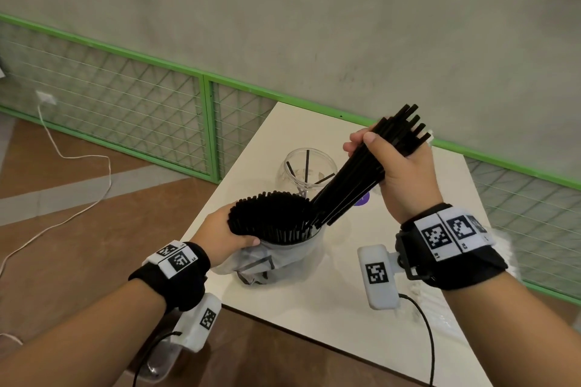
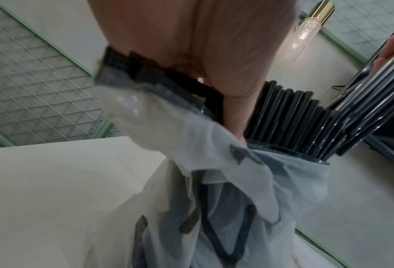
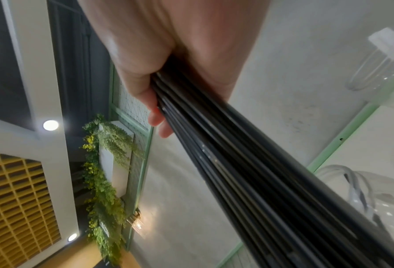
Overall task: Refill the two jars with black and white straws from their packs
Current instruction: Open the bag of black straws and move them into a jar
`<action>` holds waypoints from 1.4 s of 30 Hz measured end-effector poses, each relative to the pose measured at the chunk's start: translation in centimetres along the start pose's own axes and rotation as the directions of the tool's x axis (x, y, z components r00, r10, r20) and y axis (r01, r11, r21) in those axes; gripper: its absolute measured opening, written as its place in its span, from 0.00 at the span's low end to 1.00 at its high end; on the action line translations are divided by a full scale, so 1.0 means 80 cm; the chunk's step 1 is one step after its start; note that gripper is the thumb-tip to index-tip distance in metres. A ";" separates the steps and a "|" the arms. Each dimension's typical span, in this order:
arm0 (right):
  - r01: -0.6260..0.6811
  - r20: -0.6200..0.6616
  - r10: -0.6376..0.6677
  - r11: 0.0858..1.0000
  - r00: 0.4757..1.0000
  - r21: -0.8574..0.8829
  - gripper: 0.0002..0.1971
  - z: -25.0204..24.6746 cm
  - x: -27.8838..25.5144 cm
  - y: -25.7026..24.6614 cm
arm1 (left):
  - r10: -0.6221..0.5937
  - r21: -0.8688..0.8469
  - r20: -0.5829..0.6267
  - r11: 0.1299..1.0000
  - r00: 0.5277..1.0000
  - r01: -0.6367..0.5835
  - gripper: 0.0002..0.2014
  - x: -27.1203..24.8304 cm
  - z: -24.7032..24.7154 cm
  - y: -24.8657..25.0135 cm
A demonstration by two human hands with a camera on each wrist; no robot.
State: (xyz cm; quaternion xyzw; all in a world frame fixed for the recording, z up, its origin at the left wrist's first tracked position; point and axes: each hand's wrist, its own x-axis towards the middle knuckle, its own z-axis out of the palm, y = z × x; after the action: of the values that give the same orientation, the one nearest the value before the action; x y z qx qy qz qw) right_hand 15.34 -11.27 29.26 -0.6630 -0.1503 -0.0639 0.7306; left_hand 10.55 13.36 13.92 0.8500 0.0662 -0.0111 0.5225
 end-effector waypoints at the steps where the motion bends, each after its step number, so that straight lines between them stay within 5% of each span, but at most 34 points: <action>1: 0.009 0.001 -0.009 1.000 1.000 0.008 0.14 -0.004 0.002 -0.005 | -0.001 0.000 0.000 1.000 1.000 0.001 0.27 0.000 0.000 0.000; 9: 0.094 -0.053 -0.090 0.993 0.995 0.075 0.15 -0.026 0.034 -0.027 | 0.005 0.021 -0.015 1.000 1.000 -0.005 0.25 -0.003 -0.004 0.003; 14: 0.148 -0.175 -0.132 0.986 0.976 0.081 0.02 -0.015 0.081 -0.003 | -0.007 0.051 -0.040 0.999 0.999 0.009 0.22 -0.006 -0.008 0.007; 19: 0.073 -0.121 -0.078 0.996 0.990 -0.052 0.11 0.004 0.114 0.047 | -0.038 0.061 -0.067 0.997 0.997 0.042 0.22 -0.007 -0.010 0.005; 30: -0.228 -0.023 0.228 0.951 0.973 -0.208 0.14 0.005 0.126 0.170 | -0.111 0.033 -0.114 0.993 0.987 0.115 0.21 -0.010 -0.019 -0.009; 37: -0.147 -0.092 0.118 0.887 0.989 -0.437 0.29 -0.008 0.137 0.196 | -0.136 0.045 -0.114 0.989 0.984 0.142 0.22 -0.008 -0.020 -0.014; 42: -0.056 -0.064 0.028 0.872 0.998 -0.487 0.22 -0.014 0.124 0.183 | -0.136 0.035 -0.121 0.989 0.983 0.141 0.22 -0.007 -0.019 -0.014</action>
State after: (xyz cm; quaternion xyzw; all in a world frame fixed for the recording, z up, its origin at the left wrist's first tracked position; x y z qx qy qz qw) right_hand 29.15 -9.64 18.27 -0.8270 -0.0948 -0.1020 0.5446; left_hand 9.80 15.19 13.64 0.8535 0.1557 0.0014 0.4973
